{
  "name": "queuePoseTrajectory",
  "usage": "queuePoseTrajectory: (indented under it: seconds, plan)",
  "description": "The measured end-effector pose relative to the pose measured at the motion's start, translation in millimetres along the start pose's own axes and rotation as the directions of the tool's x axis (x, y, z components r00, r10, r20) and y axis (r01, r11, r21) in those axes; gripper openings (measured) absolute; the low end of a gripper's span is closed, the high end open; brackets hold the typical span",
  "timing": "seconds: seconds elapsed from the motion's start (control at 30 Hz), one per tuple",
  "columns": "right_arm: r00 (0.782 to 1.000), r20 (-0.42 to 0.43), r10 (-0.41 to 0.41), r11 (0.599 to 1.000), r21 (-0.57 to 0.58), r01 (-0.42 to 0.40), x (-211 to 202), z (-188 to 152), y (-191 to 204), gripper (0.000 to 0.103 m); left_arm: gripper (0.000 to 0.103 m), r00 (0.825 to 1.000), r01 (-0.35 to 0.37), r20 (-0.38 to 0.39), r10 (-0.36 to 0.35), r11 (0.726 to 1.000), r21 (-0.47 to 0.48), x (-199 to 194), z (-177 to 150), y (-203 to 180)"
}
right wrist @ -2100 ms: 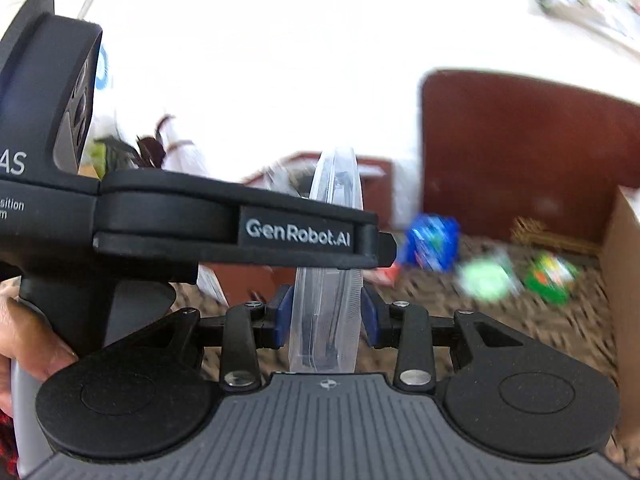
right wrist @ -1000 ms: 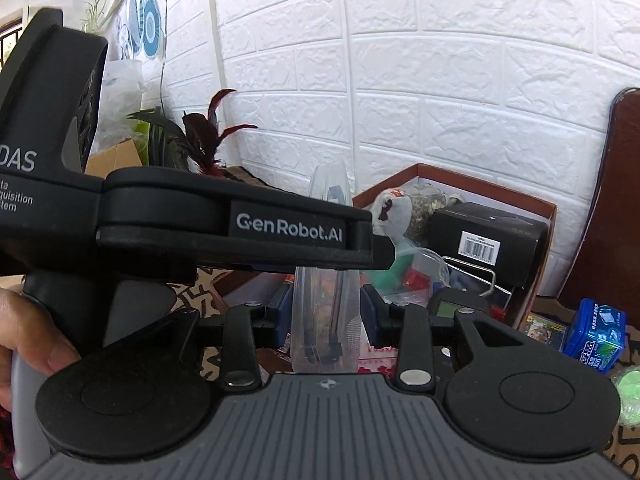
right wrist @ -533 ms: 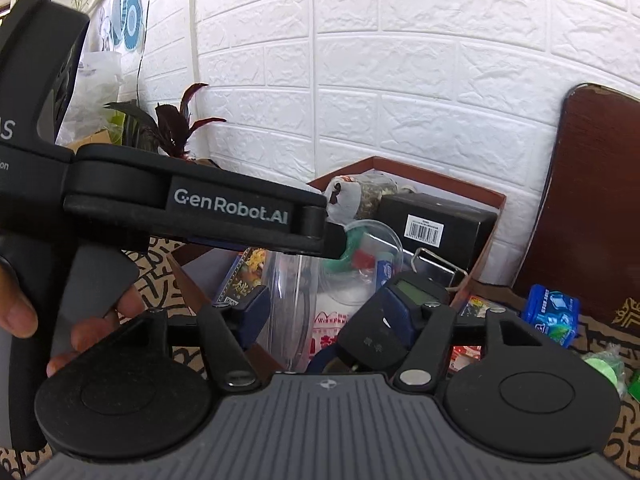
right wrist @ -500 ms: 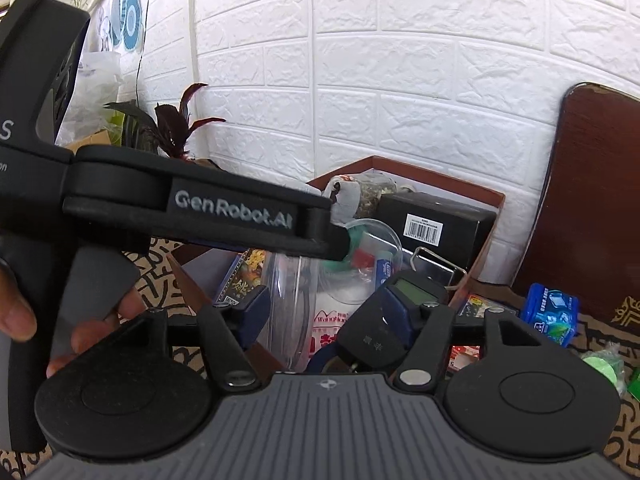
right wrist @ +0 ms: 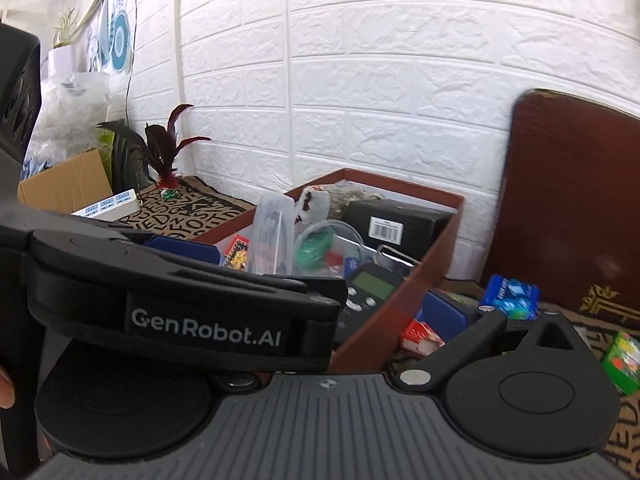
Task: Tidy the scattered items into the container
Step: 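Carry the clear case into the brown shoebox and release it, then move both tools back toward the green items on the rug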
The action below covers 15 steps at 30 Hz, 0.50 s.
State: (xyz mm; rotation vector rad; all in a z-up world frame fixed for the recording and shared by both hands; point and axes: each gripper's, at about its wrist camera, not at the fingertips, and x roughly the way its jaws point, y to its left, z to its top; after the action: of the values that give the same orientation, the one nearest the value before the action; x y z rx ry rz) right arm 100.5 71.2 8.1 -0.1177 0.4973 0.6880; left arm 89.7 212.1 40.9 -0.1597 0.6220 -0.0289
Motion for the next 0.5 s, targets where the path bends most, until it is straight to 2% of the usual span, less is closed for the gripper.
queuePoseTrajectory:
  seconds: [0.37,0.5]
  plan:
    - [0.998,0.023,-0.050,0.998,0.025,0.050,-52.8,-29.5,-26.1,0.103,0.103,1.000,0.020,0.014,-0.020,0.999,0.041,-16.7,-23.8,-59.4]
    - [0.998,0.028,-0.049,0.998,0.034,0.048,-78.3,-51.6,-42.5,0.103,0.103,0.997,0.062,0.032,-0.065,0.996,0.068,-22.9,-46.2,-87.4]
